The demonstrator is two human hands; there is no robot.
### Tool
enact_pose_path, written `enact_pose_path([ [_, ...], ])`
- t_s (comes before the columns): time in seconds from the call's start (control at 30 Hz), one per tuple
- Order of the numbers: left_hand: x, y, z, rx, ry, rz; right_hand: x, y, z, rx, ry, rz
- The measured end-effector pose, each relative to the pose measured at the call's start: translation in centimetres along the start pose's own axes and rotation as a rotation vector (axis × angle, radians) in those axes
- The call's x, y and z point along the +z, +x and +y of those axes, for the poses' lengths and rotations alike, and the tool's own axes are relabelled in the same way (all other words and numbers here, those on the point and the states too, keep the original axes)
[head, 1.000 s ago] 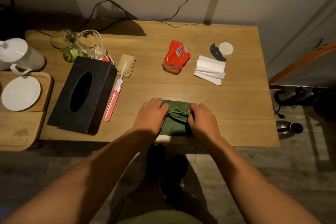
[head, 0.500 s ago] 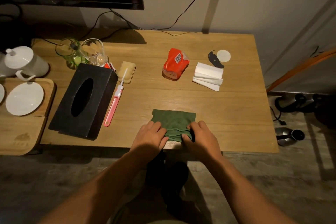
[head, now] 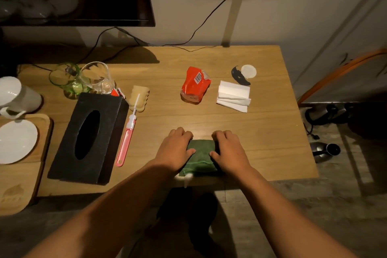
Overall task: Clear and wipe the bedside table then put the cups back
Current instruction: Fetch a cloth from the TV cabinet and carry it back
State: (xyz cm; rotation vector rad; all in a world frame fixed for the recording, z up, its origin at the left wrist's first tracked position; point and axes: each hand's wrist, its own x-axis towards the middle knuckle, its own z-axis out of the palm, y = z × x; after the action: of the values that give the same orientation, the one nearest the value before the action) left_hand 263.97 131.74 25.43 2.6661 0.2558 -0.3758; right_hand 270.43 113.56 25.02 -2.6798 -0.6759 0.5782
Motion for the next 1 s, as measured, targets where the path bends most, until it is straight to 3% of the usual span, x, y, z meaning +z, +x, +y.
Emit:
enact_pose_path([
  [0.1, 0.6, 0.8, -0.4, 0.064, 0.100, -0.061, 0.7, 0.1, -0.2, 0.034, -0.033, 0.009],
  [0.3, 0.8, 1.9, -0.4, 0.075, -0.006, -0.235, 1.9, -1.6, -0.3, 0.163, 0.040, 0.074],
  [0.5, 1.0, 2.0, 4.3, 0.318, 0.065, -0.380, 2.1, -8.3, 1.8, 0.343, 0.207, 0.192],
  [0.77, 4.1, -6.2, 18.6, 0.828, 0.240, -0.585, 3.1, -28.1, 4.0, 0.727, 0.429, 0.548],
  [0.93, 8.7, -18.4, 26.8, 1.116, 0.382, -0.740, 6.8, -44.2, 1.8, 0.999, 0.565, 0.700],
  [1.0, 11.4, -26.3, 29.7, 1.229, 0.400, -0.838, 9.7, -52.8, -0.7, 1.159, 0.634, 0.836],
])
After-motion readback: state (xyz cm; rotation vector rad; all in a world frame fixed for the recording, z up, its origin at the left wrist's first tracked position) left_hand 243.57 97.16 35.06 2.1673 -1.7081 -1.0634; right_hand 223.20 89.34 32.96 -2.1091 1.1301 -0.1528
